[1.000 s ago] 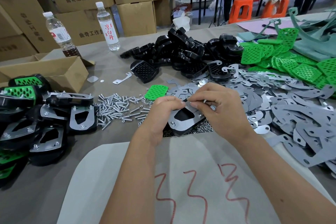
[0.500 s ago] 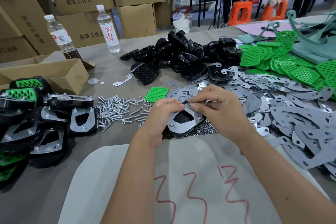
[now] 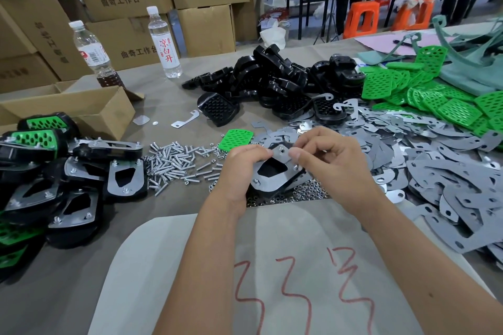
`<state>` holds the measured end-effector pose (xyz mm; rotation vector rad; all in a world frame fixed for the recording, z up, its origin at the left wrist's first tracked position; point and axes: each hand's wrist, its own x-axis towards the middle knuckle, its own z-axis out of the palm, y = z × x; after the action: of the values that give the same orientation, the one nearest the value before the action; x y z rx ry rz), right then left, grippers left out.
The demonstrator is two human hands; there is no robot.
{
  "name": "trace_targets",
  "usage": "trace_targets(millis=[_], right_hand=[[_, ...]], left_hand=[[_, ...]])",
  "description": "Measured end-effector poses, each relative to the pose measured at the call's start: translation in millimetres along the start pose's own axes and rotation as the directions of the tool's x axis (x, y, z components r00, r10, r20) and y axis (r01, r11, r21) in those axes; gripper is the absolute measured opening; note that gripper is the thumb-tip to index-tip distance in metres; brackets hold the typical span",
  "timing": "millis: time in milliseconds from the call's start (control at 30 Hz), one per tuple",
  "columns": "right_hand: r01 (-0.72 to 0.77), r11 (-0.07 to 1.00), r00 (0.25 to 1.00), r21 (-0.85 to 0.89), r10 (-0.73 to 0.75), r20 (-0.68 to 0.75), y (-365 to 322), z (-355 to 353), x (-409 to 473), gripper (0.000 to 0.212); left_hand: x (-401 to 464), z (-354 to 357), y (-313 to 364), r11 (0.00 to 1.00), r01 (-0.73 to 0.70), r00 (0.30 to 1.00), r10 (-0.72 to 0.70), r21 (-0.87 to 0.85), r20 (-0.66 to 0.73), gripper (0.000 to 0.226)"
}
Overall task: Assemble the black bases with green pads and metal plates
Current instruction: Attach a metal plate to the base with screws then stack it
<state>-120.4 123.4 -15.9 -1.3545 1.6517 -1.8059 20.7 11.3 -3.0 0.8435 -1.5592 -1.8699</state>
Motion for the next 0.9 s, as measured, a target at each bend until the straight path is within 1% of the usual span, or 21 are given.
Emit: trace_targets(millis=[33, 67, 100, 200, 267, 333, 367, 467, 533, 567, 633, 667, 733, 800, 833, 900], right_hand=[[0.006, 1.0, 1.0, -0.007, -0.007, -0.012, 2, 0, 0, 0.017], [0.006, 1.0, 1.0, -0.012, -0.006, -0.018, 4, 0, 0, 0.013], [0.0, 1.0, 1.0, -0.021, 0.0, -0.006, 3, 2, 0, 0.006], [-0.009, 0.995, 0.998, -0.096, 0.014, 0.053, 3, 7, -2, 0.019], [-0.028, 0.999, 0.999, -0.042, 0.029, 0.019, -2, 8, -2, 0.018], [-0.037, 0.999, 0.998, 0.027, 0.039, -0.055, -3, 6, -1, 0.031], [-0.032, 0.999, 0.997, 0.021, 0.033, -0.065, -4, 5, -1, 0.033], [-0.025, 0.999, 1.0, -0.036, 0.025, 0.009, -4, 8, -2, 0.031], [-0.04, 0.999, 0.999, -0.027, 0.04, 0.032, -3, 9, -3, 0.033], [-0.049, 0.999, 0.999, -0.001, 0.049, 0.018, -3, 9, -3, 0.038], [-0.059, 0.997, 0.997, 0.05, 0.061, -0.046, -1, 8, -2, 0.057], [-0.053, 0.997, 0.997, 0.065, 0.057, -0.06, -1, 8, -2, 0.059], [-0.048, 0.997, 0.998, 0.059, 0.051, -0.039, -2, 9, -1, 0.045], [-0.062, 0.998, 0.998, 0.001, 0.062, 0.015, -2, 11, -1, 0.036], [-0.063, 0.998, 0.998, -0.03, 0.064, 0.02, -2, 11, -1, 0.035], [-0.049, 0.999, 0.998, 0.007, 0.049, -0.024, -3, 11, 0, 0.044]], left_hand=[[0, 0, 0, 1.0, 0.002, 1.0, -0.002, -0.018, -0.006, 0.01], [0, 0, 0, 1.0, 0.001, 1.0, -0.001, -0.026, -0.006, 0.01], [1, 0, -1, 1.0, -0.005, 1.0, 0.005, -0.02, -0.003, 0.009], [0, 0, -1, 1.0, -0.024, 1.0, 0.024, -0.004, -0.002, 0.007], [0, 0, -1, 0.999, -0.018, 1.0, 0.018, -0.042, -0.02, 0.008], [1, 2, -2, 0.998, -0.023, 0.999, 0.021, -0.059, -0.024, 0.011], [1, 2, -2, 0.998, -0.028, 0.999, 0.027, -0.051, -0.02, 0.009], [1, 1, -2, 0.998, -0.032, 0.999, 0.03, -0.06, -0.023, 0.008], [1, 1, -3, 0.997, -0.031, 0.999, 0.029, -0.065, -0.033, 0.01], [1, 1, -3, 0.997, -0.03, 0.999, 0.028, -0.067, -0.039, 0.01], [1, 3, -3, 0.994, -0.013, 0.999, 0.008, -0.104, -0.042, 0.011], [2, 3, -4, 0.992, -0.005, 0.999, 0.0, -0.125, -0.042, 0.013], [2, 3, -4, 0.991, -0.014, 0.999, 0.008, -0.134, -0.044, 0.015], [2, 2, -4, 0.994, -0.028, 0.999, 0.023, -0.11, -0.047, 0.013], [3, 1, -5, 0.995, -0.033, 0.998, 0.029, -0.092, -0.052, 0.014], [3, 3, -5, 0.996, -0.025, 0.998, 0.021, -0.082, -0.057, 0.021]])
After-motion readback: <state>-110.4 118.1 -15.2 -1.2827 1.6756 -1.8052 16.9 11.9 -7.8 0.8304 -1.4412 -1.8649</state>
